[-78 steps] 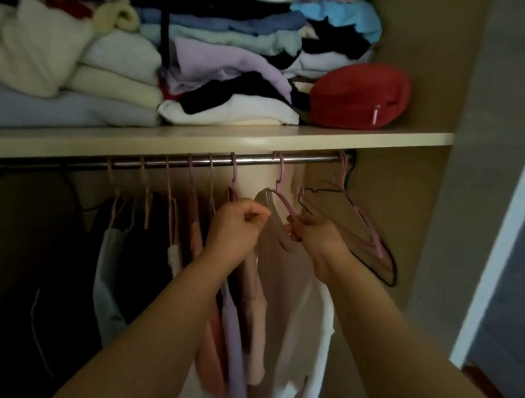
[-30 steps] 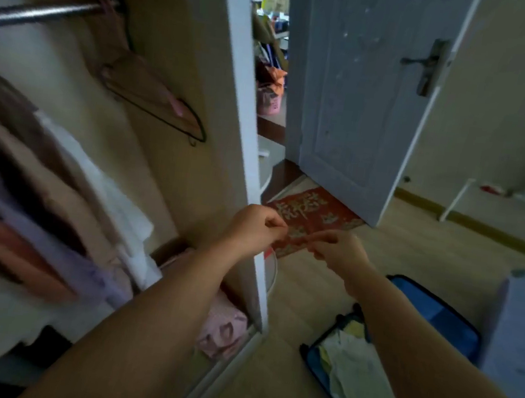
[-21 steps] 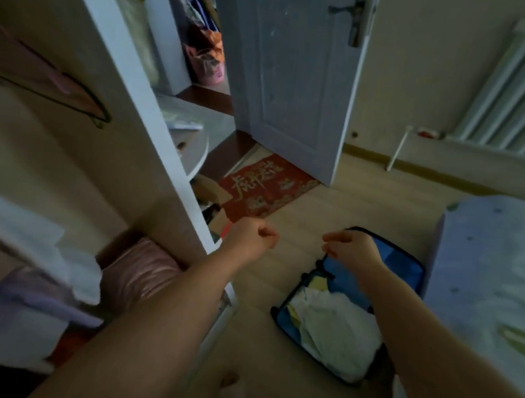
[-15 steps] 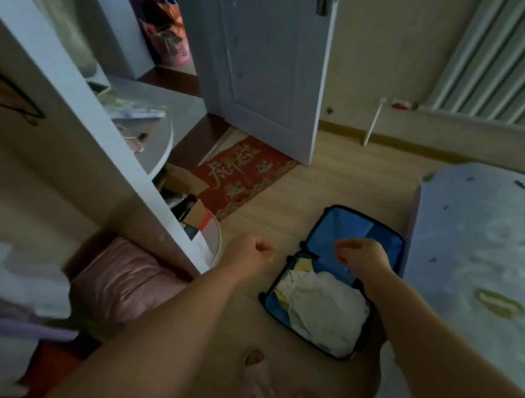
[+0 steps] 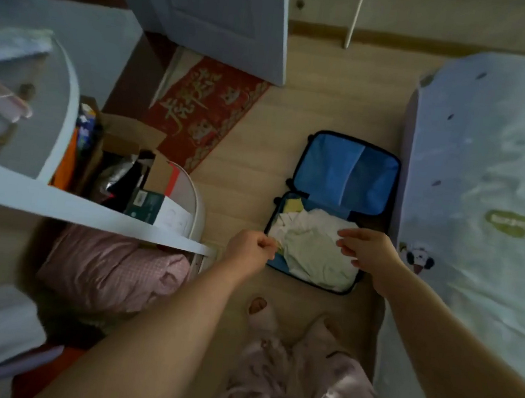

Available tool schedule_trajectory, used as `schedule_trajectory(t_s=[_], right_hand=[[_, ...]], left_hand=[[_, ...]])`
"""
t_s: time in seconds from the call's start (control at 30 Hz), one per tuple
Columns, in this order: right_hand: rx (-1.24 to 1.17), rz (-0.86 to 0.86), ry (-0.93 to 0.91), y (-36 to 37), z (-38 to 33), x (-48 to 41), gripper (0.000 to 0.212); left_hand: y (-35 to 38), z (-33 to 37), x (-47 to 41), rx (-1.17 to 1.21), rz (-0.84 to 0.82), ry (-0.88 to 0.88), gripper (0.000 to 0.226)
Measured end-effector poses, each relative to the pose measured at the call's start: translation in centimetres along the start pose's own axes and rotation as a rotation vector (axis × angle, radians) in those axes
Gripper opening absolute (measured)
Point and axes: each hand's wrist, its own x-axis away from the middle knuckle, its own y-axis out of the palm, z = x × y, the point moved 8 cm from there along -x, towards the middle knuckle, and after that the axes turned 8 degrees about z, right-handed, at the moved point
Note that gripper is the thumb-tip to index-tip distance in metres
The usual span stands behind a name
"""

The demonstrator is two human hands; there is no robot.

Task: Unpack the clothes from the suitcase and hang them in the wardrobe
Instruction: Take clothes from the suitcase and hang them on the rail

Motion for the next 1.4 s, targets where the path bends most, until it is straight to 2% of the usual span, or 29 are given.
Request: schedule_trajectory(t_s=[0.17, 0.47, 0.57, 0.63, 0.9, 1.1, 1.3, 1.4], right_hand=[[-0.031, 0.046, 0.125, -0.2, 4.9, -5.7, 0.019], [0.026, 0.011, 0.299, -0.1, 15.2, -16.3, 0.015], [0.084, 0.006, 0.312, -0.2, 18.1, -20.1, 0.015], [0.127, 0.009, 0.305, 0.1, 19.5, -22.9, 0.014], [0.248, -0.002, 0.327, 3.5, 26.2, -31.8, 0.016], [0.433, -0.101, 0.345, 6.6, 31.7, -34.8, 0.05], [0.679, -0.24, 0.347, 8.5, 34.4, -35.6, 0.041], [0.591, -0.265, 0.408, 8.6, 35.5, -35.7, 0.033]], left_hand=[[3.6, -2.3, -3.5, -0.013, -0.046, -0.066, 0.01], [12.9, -7.3, -11.5, -0.002, -0.05, -0.239, 0.017], [16.4, -8.7, -14.7, 0.011, -0.04, -0.273, 0.013], [18.7, -9.4, -17.1, 0.014, -0.039, -0.276, 0.018], [27.1, -12.6, -23.9, 0.01, -0.112, -0.263, 0.019], [30.9, -17.7, -26.2, -0.029, -0.153, -0.287, 0.011], [32.0, -21.6, -26.9, -0.04, -0.138, -0.342, 0.012], [31.9, -21.9, -27.0, -0.031, -0.143, -0.34, 0.017]])
